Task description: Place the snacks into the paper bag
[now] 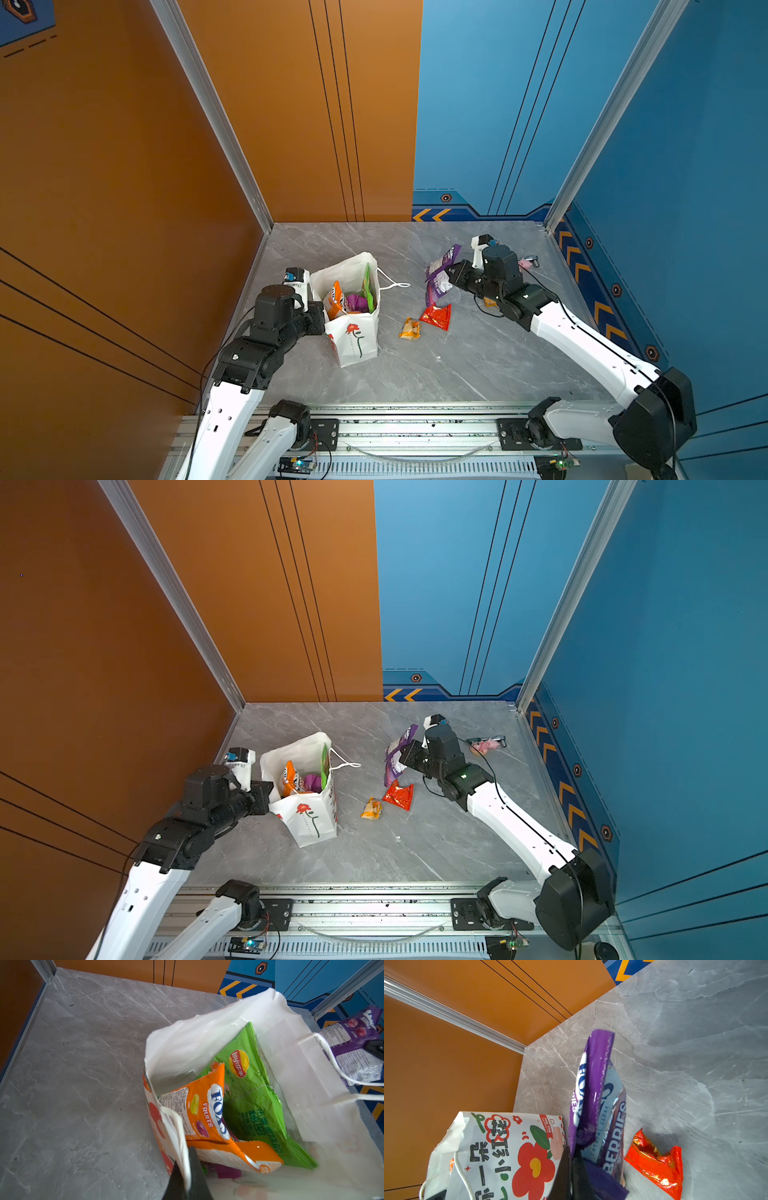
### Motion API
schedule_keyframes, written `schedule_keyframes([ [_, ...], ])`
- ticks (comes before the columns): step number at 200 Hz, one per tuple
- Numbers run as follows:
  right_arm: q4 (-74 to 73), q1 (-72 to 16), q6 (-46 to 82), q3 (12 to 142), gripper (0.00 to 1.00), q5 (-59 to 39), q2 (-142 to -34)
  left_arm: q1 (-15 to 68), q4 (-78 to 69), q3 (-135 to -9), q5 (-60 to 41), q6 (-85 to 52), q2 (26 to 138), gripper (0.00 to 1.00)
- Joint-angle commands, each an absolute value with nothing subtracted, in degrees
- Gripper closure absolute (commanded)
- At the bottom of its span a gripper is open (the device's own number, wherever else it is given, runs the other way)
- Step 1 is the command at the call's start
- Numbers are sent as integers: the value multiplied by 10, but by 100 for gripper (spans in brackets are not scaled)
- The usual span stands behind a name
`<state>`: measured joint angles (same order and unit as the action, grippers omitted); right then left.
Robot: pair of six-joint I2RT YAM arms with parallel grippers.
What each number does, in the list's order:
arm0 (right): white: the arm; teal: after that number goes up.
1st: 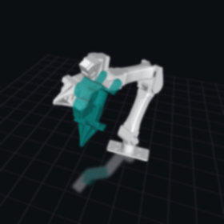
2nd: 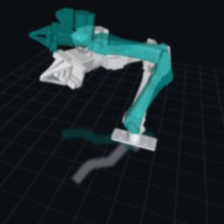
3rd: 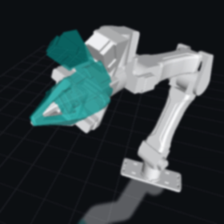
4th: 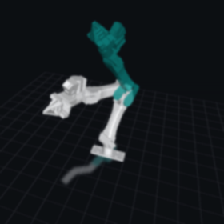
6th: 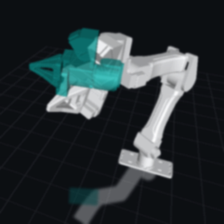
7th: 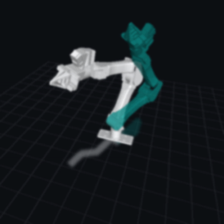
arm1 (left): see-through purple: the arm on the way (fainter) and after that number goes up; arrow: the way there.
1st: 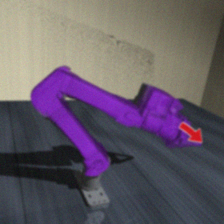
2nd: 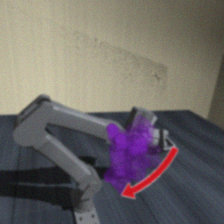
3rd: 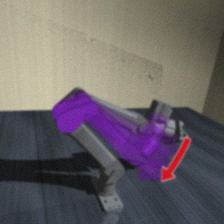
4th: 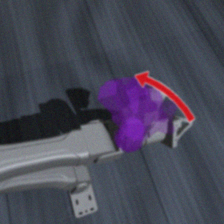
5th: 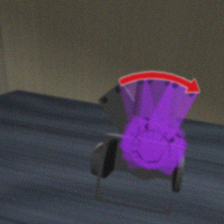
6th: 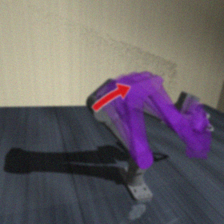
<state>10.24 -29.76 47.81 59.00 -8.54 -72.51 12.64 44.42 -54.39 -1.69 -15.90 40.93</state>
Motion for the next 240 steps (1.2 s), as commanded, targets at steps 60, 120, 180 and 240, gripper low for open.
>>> schedule_keyframes([
  [60, 156, -355, 450, 589, 100, -8, -664, 120, 379, -550, -5, -151, 397, 100],
  [120, 204, -390, 434, 600, 100, 28, -631, 119, 379, -550, -5, -151, 398, 100],
  [180, 230, -424, 429, 611, 100, 58, -610, 120, 379, -550, -8, -151, 399, 100],
  [240, 277, -479, 389, 717, 100, 118, -625, 120, 379, -549, -12, -151, 399, 100],
])
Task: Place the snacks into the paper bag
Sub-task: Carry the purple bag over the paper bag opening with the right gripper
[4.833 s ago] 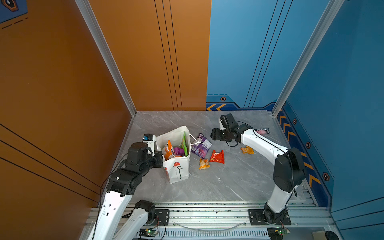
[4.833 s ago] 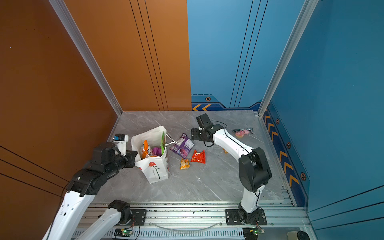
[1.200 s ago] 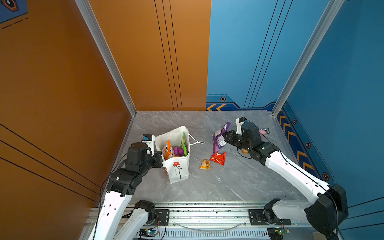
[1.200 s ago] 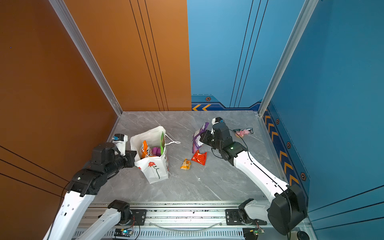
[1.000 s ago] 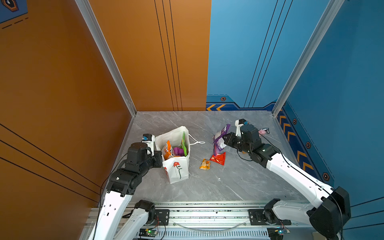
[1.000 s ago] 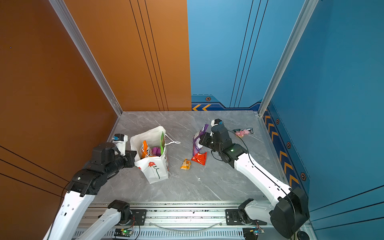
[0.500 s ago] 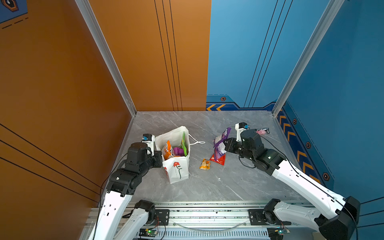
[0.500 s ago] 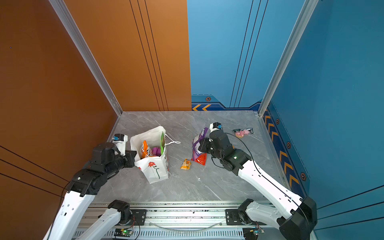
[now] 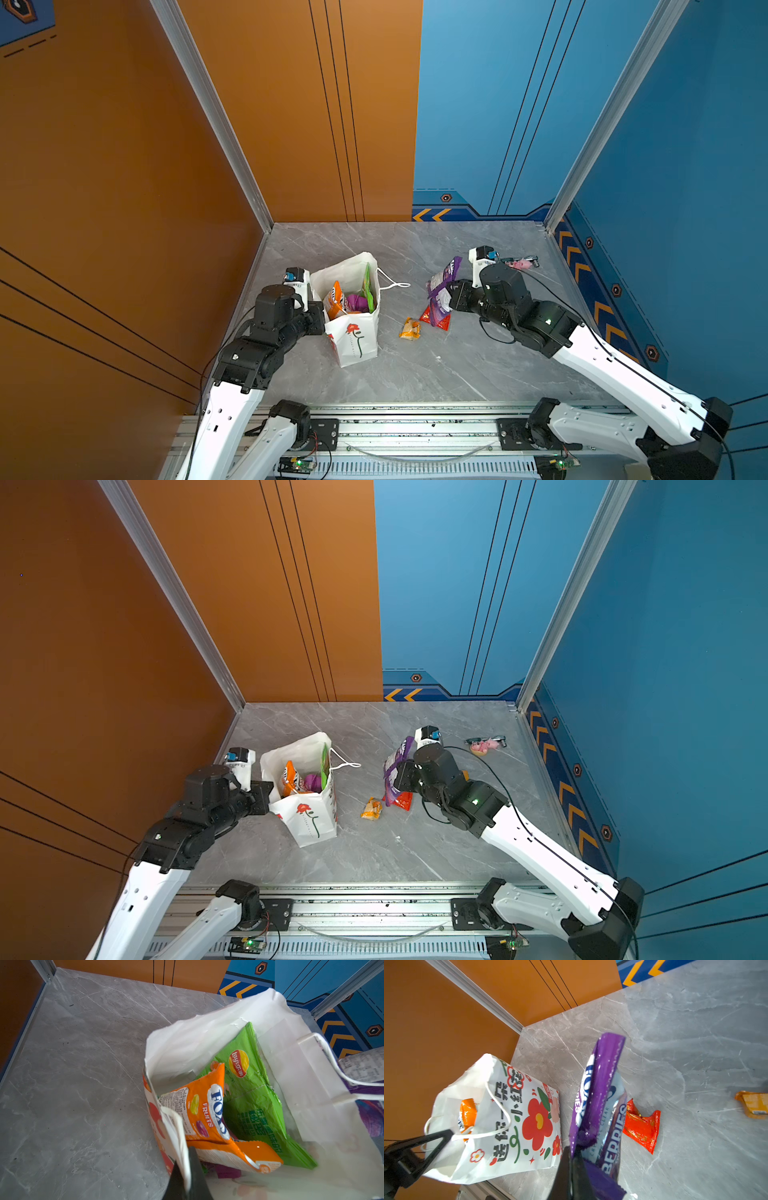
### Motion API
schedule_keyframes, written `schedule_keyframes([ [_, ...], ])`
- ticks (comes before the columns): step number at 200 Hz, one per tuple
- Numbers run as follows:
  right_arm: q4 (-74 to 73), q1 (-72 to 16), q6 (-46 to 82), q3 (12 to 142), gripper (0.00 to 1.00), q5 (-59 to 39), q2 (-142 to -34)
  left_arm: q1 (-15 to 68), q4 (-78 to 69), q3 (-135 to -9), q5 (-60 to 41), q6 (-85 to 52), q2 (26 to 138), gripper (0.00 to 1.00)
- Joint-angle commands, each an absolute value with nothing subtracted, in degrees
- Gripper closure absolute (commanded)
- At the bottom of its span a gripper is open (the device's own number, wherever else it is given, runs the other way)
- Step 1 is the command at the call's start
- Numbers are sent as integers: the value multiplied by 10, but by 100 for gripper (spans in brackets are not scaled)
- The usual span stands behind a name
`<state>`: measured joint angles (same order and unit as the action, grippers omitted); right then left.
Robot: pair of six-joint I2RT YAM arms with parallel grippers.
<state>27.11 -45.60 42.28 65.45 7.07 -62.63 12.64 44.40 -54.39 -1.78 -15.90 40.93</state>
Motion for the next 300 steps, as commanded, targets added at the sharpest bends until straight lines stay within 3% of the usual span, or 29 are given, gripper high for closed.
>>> schedule_keyframes([
  [1, 277, -480, 388, 720, 100, 119, -626, 120, 379, -549, -12, -151, 399, 100],
  [158, 330, -609, 267, 1048, 100, 180, -812, 122, 379, -550, -18, -150, 399, 100],
  [238, 344, -638, 283, 1119, 100, 195, -891, 121, 379, -550, -20, -149, 398, 100],
  [265, 370, -664, 275, 1153, 100, 255, -926, 122, 379, -549, -20, -150, 397, 100],
  [300, 380, -677, 280, 1174, 100, 264, -961, 122, 379, -549, -22, -149, 398, 100],
])
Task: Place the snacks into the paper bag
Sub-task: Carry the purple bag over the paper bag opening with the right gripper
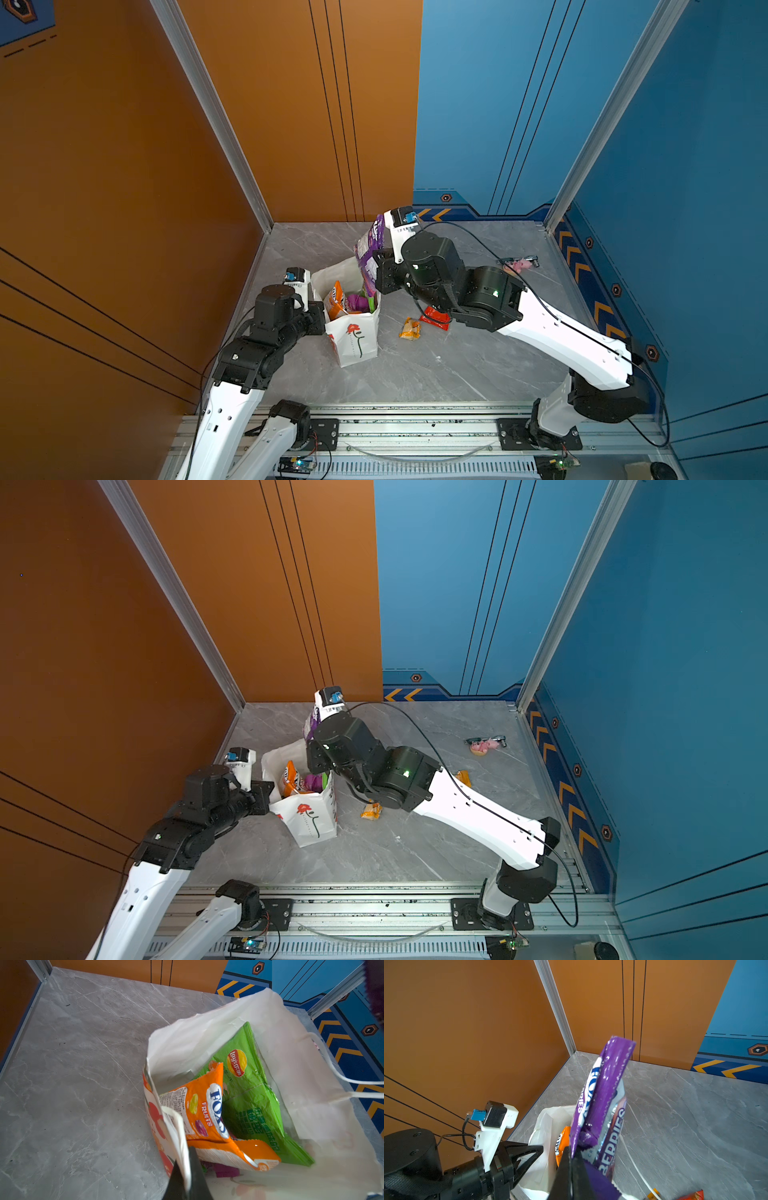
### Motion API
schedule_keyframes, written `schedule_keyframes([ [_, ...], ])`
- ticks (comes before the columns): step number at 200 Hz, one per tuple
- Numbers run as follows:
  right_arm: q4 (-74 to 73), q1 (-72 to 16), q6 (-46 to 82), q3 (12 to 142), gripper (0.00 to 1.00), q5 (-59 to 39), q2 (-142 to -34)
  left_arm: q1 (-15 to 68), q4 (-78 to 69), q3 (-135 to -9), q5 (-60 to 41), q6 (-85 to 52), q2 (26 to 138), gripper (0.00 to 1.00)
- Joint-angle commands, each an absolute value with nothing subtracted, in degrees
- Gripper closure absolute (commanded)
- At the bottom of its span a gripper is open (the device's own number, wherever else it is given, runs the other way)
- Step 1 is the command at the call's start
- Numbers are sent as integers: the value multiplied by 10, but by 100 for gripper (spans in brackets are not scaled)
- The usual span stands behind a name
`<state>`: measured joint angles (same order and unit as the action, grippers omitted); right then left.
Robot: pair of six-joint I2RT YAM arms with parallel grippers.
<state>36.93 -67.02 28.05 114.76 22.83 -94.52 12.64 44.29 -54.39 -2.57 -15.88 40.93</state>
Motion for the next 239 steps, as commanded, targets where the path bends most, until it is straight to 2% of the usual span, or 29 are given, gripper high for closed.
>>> schedule_keyframes([
  [1, 381, -677, 280, 1175, 100, 264, -961, 122, 379, -549, -22, -149, 397, 100],
  [239, 395, -680, 336, 1196, 100, 185, -1069, 125, 379, -549, -21, -149, 395, 100],
])
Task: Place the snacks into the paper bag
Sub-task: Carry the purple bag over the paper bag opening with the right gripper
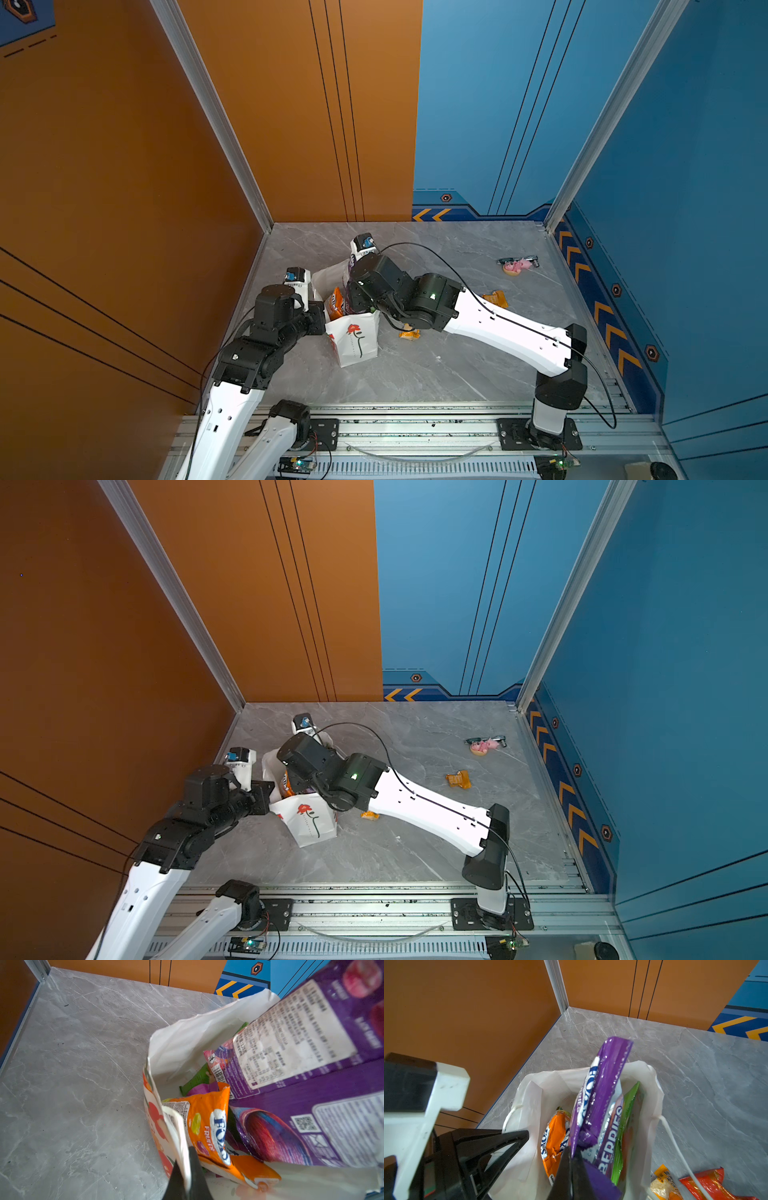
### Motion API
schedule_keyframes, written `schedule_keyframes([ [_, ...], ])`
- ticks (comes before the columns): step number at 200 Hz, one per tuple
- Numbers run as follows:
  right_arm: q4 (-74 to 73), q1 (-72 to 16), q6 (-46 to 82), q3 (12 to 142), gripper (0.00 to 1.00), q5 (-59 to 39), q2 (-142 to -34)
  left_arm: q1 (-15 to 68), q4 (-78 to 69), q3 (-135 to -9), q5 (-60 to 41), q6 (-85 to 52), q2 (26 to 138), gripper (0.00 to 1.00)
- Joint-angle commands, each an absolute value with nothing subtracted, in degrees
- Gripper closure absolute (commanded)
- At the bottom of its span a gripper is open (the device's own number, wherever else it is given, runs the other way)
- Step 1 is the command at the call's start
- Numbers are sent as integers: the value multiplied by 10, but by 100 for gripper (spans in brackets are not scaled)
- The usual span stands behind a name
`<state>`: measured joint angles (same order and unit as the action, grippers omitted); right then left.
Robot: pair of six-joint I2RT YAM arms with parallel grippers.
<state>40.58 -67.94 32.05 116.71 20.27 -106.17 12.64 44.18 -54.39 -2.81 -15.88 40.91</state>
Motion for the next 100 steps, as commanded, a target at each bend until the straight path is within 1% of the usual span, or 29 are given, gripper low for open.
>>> schedule_keyframes([
  [1, 396, -681, 336, 1196, 100, 185, -1070, 125, 379, -549, -21, -149, 395, 100],
  [69, 391, -676, 340, 1200, 100, 163, -1099, 125, 379, -549, -21, -149, 394, 100],
  [100, 389, -666, 352, 1200, 100, 130, -1124, 126, 379, -549, -19, -149, 393, 100],
])
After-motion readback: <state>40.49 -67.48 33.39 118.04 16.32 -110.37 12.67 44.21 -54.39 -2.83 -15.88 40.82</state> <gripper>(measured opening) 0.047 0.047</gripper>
